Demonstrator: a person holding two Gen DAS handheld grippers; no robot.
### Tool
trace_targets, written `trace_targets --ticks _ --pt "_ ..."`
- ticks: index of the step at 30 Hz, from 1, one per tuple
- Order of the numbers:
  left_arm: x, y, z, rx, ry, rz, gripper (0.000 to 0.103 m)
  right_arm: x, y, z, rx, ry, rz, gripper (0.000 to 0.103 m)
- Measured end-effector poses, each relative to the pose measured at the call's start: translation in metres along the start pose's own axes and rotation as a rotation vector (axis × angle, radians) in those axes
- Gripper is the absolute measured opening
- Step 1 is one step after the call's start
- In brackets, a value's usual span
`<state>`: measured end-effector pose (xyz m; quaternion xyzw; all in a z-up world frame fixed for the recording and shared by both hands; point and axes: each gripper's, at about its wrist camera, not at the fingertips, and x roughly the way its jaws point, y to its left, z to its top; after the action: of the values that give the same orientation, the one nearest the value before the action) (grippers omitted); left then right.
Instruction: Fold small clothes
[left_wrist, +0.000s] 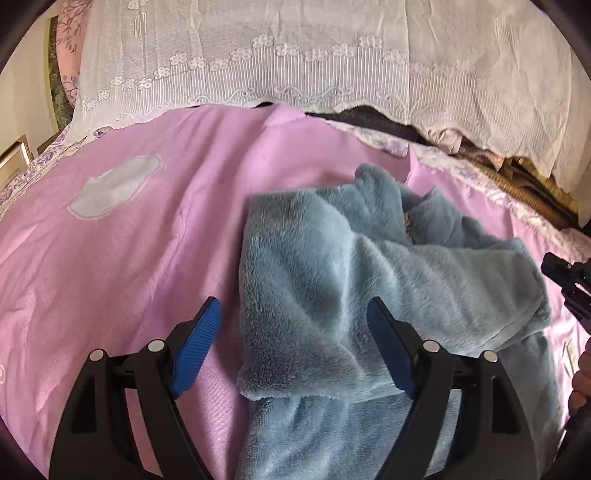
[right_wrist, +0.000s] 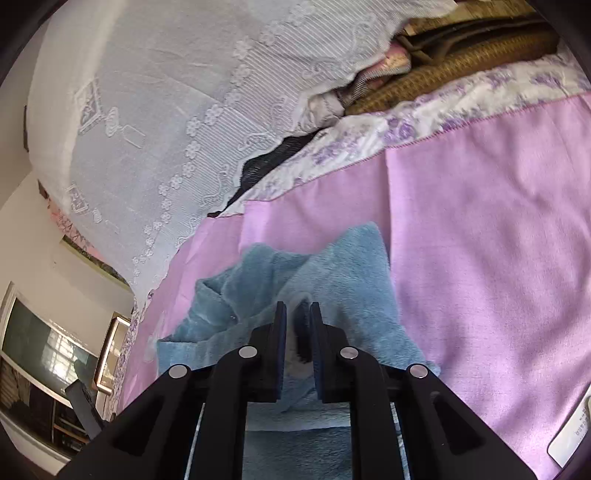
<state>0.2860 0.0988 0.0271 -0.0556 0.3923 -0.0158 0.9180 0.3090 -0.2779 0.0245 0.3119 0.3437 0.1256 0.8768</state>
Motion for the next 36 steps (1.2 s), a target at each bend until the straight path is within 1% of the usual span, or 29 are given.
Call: trace_targets --ticks 2,3,4,5,6,9,11,13,14,15,17,18,20,21,22,25,26,27,28,30,31,33,34,36 --pt "-0.011 0.005 0.003 -0.010 -0.015 -0.022 0.081 -0.005 0.017 -0.001 -0.041 0.000 0.050 0.017" --pt "-0.015 0.007 0.003 -0.009 -0.016 -0.023 0.083 -0.005 0.025 -0.003 -0.059 0.009 0.068 0.027" --pt "-0.017 0.008 0.003 0.000 -0.015 -0.024 0.084 -0.004 0.032 -0.006 -0.076 0.022 0.085 0.040" --pt "-0.020 0.008 0.001 0.018 -0.013 -0.022 0.084 -0.002 0.037 -0.008 -0.089 0.037 0.100 0.045" --pt "-0.023 0.008 -0.003 0.045 -0.012 -0.006 0.084 0.002 0.040 -0.011 -0.099 0.058 0.111 0.046" --pt "-0.032 0.008 -0.023 0.147 -0.027 0.082 0.085 0.018 0.037 -0.016 -0.076 0.122 0.115 0.046" --pt "-0.035 0.005 -0.039 0.225 -0.032 0.136 0.087 0.029 0.022 -0.016 -0.013 0.157 0.112 0.046" --pt "-0.032 0.000 -0.049 0.290 -0.052 0.218 0.090 0.038 0.004 -0.017 0.054 0.177 0.095 0.046" --pt "-0.028 -0.002 -0.051 0.307 -0.059 0.259 0.091 0.042 -0.006 -0.017 0.090 0.183 0.108 0.046" --pt "-0.025 -0.002 -0.048 0.308 -0.061 0.285 0.091 0.045 -0.014 -0.017 0.121 0.188 0.137 0.045" --pt "-0.015 -0.001 -0.043 0.284 -0.050 0.312 0.091 0.046 -0.021 -0.016 0.150 0.188 0.174 0.045" --pt "-0.010 0.001 -0.040 0.276 -0.039 0.330 0.091 0.046 -0.022 -0.016 0.150 0.192 0.178 0.045" --pt "0.003 0.007 -0.039 0.265 0.002 0.391 0.095 0.047 -0.020 -0.017 0.132 0.187 0.175 0.045" --pt "0.007 0.014 -0.038 0.239 0.027 0.391 0.097 0.047 -0.019 -0.018 0.120 0.185 0.168 0.043" --pt "0.008 0.022 -0.037 0.201 0.044 0.364 0.098 0.047 -0.018 -0.018 0.114 0.181 0.159 0.039" --pt "-0.003 0.049 -0.036 0.073 0.087 0.246 0.098 0.047 -0.023 -0.017 0.143 0.178 0.147 0.029" --pt "-0.011 0.057 -0.036 0.031 0.086 0.204 0.098 0.047 -0.027 -0.016 0.157 0.180 0.149 0.027" --pt "-0.022 0.063 -0.036 -0.001 0.064 0.180 0.098 0.048 -0.030 -0.015 0.173 0.182 0.151 0.023" --pt "-0.034 0.067 -0.034 -0.027 0.025 0.164 0.098 0.049 -0.033 -0.015 0.190 0.183 0.153 0.020" --pt "-0.056 0.070 -0.024 -0.066 -0.060 0.133 0.098 0.050 -0.035 -0.015 0.204 0.182 0.155 0.018" --pt "-0.060 0.067 -0.017 -0.070 -0.078 0.122 0.098 0.050 -0.036 -0.015 0.203 0.181 0.151 0.018" --pt "-0.052 0.049 -0.002 -0.017 -0.063 0.126 0.098 0.050 -0.034 -0.016 0.190 0.177 0.143 0.018" --pt "-0.044 0.036 0.004 0.029 -0.064 0.147 0.098 0.050 -0.033 -0.016 0.188 0.175 0.143 0.018" --pt "-0.027 0.007 0.013 0.124 -0.078 0.219 0.098 0.050 -0.035 -0.016 0.193 0.174 0.151 0.018"
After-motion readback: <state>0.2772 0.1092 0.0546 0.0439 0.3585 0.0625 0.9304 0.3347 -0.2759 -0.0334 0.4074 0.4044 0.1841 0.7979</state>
